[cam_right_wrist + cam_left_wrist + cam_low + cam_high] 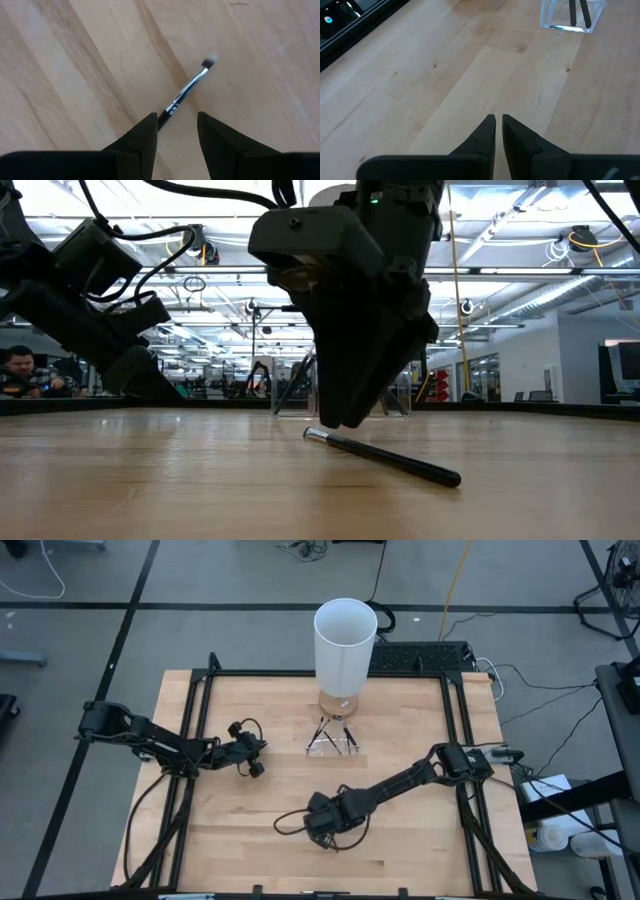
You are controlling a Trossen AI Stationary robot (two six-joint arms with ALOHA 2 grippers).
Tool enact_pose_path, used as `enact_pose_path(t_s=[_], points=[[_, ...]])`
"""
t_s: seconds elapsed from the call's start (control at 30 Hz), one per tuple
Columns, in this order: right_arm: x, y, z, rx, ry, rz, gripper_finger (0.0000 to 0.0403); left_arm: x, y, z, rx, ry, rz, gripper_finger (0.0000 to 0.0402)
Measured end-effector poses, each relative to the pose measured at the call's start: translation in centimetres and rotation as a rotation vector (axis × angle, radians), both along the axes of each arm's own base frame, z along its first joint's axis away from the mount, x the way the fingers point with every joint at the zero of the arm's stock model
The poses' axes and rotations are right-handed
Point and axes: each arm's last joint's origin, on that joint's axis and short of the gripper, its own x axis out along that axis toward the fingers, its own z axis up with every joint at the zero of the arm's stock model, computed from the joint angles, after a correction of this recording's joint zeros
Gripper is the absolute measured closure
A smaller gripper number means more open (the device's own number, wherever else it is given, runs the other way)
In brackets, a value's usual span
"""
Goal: Put items in baskets/containers
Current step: Put the eyeshadow brush into the transparent organizer
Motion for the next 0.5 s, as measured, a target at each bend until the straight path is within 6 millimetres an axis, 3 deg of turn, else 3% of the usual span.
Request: enact_pose_path(t_s=[0.13, 0.5], points=[[0.2, 0.1, -0.3, 0.004, -0.012, -0.001, 0.0273, 0.0, 0.0, 0.0, -0.002, -0.002, 0.001, 0.0360], [0.2, 0.5, -4.4, -0.028, 0.100, -0.028, 0.0273, 0.0, 0.0, 0.0, -0.002, -0.001, 0.002, 0.0360]])
